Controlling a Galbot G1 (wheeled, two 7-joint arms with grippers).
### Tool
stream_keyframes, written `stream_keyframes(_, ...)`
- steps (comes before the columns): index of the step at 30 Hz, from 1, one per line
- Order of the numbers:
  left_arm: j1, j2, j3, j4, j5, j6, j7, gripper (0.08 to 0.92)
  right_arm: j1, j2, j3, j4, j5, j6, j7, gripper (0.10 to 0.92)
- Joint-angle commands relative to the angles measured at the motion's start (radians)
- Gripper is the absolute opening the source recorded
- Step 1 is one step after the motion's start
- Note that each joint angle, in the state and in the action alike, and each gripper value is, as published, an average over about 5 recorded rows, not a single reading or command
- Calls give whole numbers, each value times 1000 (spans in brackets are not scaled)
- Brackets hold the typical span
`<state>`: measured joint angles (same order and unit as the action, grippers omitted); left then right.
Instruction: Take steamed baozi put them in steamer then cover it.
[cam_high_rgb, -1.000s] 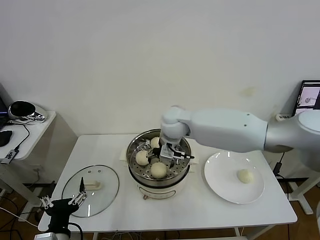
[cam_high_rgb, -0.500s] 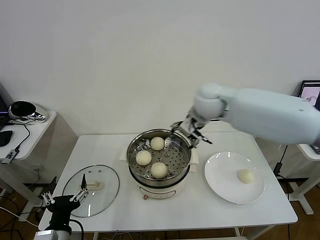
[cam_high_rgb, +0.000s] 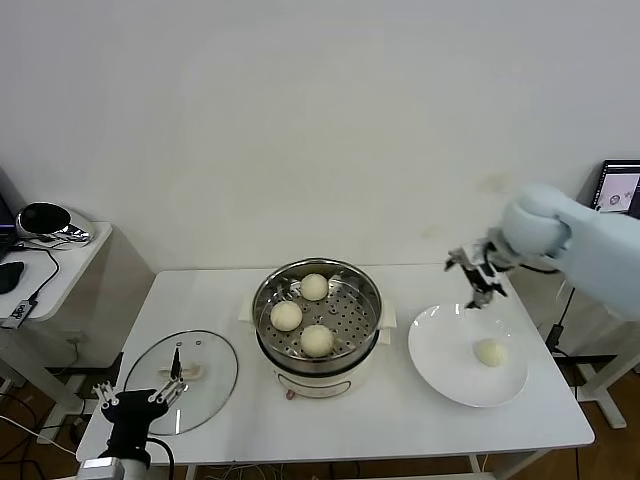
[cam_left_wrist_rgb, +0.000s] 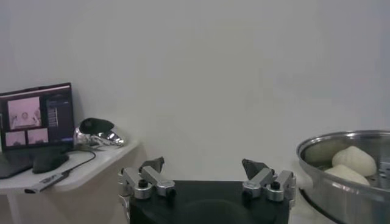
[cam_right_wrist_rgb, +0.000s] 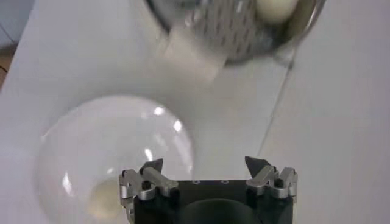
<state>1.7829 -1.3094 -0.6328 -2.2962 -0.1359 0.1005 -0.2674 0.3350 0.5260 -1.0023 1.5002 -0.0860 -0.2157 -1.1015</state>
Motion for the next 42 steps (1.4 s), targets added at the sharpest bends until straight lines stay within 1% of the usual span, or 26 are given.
stream_keyframes(1, 5, 0, -1, 0, 3, 1, 1, 823, -411, -101, 346, -104, -139, 36, -17, 823)
stream_keyframes(8, 24, -7, -6, -8, 14, 1, 1, 823, -506, -32, 447, -209, -189, 77, -14, 823)
stream_keyframes(18, 49, -13, -11, -21, 22, -1, -1, 823, -547, 58, 460, -294, -229, 61, -4, 823)
stream_keyframes(26, 50, -15, -16, -22, 21, -1, 0, 823, -560, 109, 472, -331, -232, 69, 6, 823)
stream_keyframes(36, 44, -17, -12, -14, 20, -1, 0, 823, -572, 128, 486, -353, -271, 49, 15, 822)
stream_keyframes(39, 42, -18, -11, -11, 21, -1, -1, 823, -574, 131, 490, -358, -279, 46, 15, 810)
stream_keyframes(42, 42, -18, -10, -11, 21, -1, -1, 823, -576, 133, 492, -362, -283, 43, 16, 780)
